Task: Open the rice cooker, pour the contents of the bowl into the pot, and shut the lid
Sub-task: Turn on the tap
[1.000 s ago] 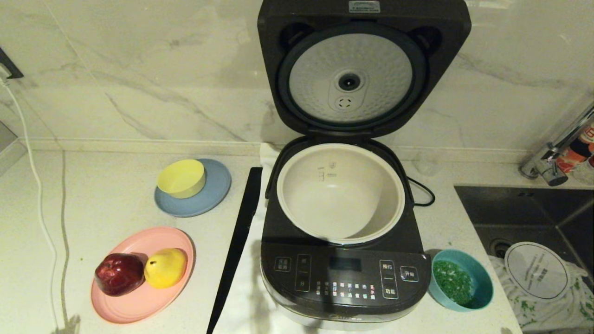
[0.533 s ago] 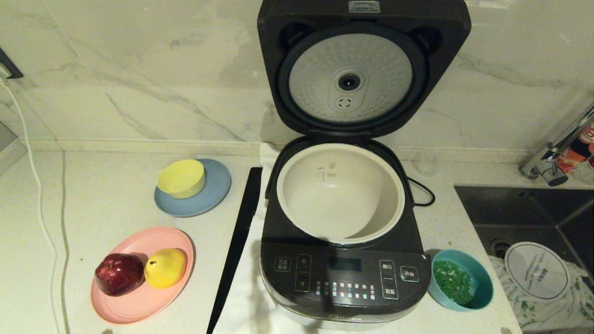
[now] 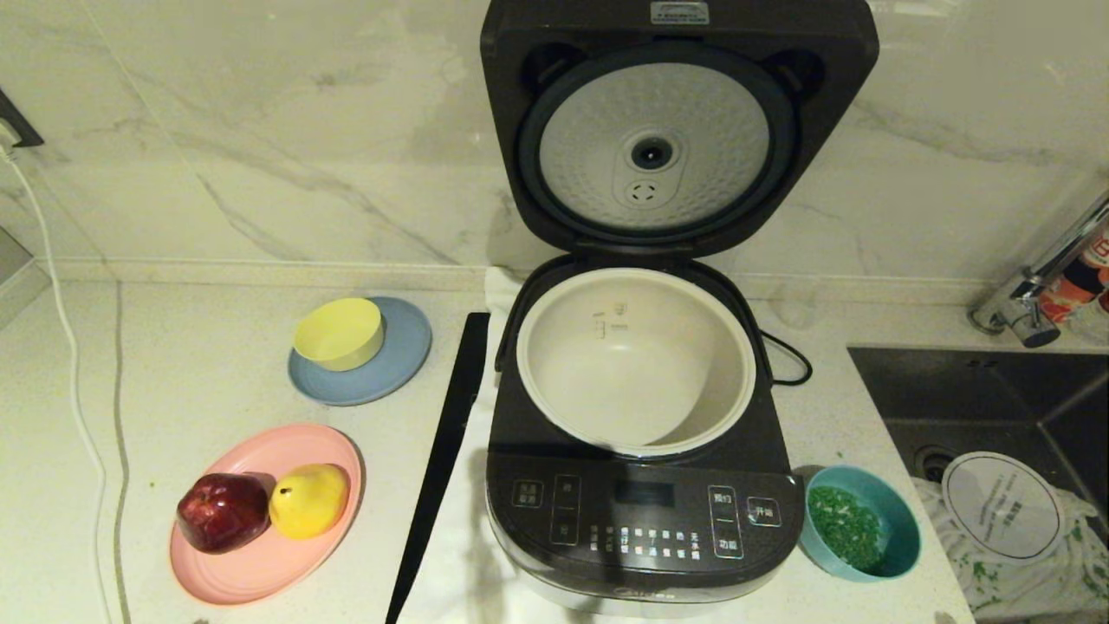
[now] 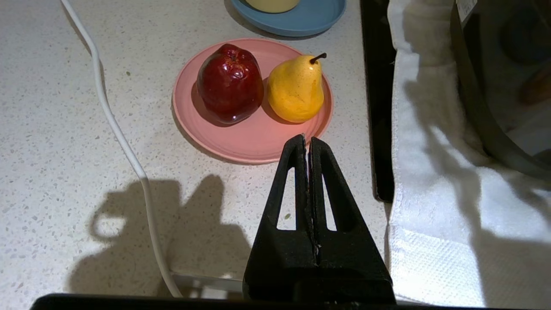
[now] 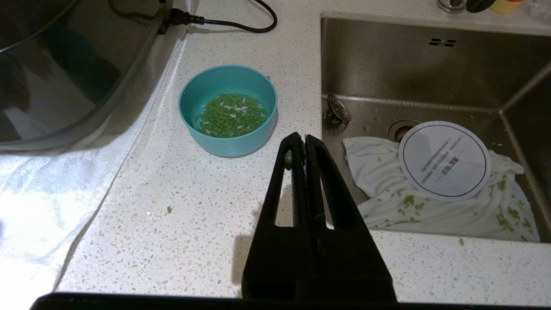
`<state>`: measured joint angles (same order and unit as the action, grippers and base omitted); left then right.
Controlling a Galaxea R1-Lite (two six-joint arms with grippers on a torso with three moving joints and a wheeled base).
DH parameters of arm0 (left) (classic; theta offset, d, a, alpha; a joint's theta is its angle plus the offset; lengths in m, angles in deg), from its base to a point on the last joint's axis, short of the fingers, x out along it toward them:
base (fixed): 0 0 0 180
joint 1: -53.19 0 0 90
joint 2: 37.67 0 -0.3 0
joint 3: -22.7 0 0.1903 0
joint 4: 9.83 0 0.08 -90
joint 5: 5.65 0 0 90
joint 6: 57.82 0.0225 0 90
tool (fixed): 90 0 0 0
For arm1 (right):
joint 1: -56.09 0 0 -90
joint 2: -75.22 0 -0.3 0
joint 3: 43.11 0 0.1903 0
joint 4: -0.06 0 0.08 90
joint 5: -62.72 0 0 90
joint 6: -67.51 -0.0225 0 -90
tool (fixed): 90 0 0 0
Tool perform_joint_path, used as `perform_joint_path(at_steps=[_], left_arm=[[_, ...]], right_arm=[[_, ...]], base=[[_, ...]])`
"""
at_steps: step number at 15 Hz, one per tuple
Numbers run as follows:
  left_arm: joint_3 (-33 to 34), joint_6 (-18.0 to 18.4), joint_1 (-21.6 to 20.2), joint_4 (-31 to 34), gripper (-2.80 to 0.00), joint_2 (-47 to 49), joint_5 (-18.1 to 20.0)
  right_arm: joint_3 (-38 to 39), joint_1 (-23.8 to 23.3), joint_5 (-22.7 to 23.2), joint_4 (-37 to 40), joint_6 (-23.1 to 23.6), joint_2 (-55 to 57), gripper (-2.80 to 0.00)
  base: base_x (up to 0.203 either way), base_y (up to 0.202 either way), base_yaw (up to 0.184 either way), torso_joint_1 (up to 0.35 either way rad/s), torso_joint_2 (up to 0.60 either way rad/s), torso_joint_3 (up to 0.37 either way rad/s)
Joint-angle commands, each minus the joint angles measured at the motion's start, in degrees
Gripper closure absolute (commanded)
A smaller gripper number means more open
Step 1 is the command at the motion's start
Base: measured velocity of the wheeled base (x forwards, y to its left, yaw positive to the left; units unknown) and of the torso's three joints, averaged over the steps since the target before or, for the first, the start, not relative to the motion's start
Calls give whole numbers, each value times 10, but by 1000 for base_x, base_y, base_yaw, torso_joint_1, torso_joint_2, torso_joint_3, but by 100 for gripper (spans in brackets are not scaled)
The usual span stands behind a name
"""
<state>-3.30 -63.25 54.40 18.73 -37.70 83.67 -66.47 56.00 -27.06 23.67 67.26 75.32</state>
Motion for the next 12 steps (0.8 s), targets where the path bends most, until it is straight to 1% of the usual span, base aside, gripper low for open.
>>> perform_joint_path(at_steps=[1, 2, 3, 4, 5, 6, 7, 8, 9, 10, 11, 12], left_arm=[[0, -6, 0, 0, 0, -2, 1], [0, -16, 0, 0, 0, -2, 0], [0, -38, 0, 1, 0, -2, 1], [1, -77, 0, 1, 0, -2, 2], [2, -131, 0, 0, 0, -2, 2], [2, -195, 0, 0, 0, -2, 2], [2, -269, 0, 0, 0, -2, 2], [3, -346, 0, 0, 0, -2, 2], [5, -438, 0, 0, 0, -2, 3], [8, -510, 0, -5, 0, -2, 3], [15, -530, 0, -19, 0, -2, 4], [24, -528, 0, -42, 0, -2, 5]], right_arm=[[0, 0, 0, 0, -2, 0, 0], [0, 0, 0, 0, -2, 1, 0], [0, 0, 0, 1, -1, 0, 0], [0, 0, 0, 0, 3, 0, 0], [0, 0, 0, 0, 4, 1, 0], [0, 0, 0, 0, 3, 1, 0], [0, 0, 0, 0, 4, 0, 0], [-1, 0, 0, 2, 4, 0, 0], [-5, 0, -1, 14, 4, 2, 0], [-16, 0, -3, 39, 4, 3, 0], [-36, 0, -3, 59, 4, 3, 0], [-76, 0, -2, 84, 2, 8, 0]], base=[[0, 0, 0, 0, 0, 0], [0, 0, 0, 0, 0, 0], [0, 0, 0, 0, 0, 0], [0, 0, 0, 0, 0, 0], [0, 0, 0, 0, 0, 0], [0, 0, 0, 0, 0, 0], [0, 0, 0, 0, 0, 0], [0, 0, 0, 0, 0, 0], [0, 0, 0, 0, 0, 0], [0, 0, 0, 0, 0, 0], [0, 0, 0, 0, 0, 0], [0, 0, 0, 0, 0, 0]])
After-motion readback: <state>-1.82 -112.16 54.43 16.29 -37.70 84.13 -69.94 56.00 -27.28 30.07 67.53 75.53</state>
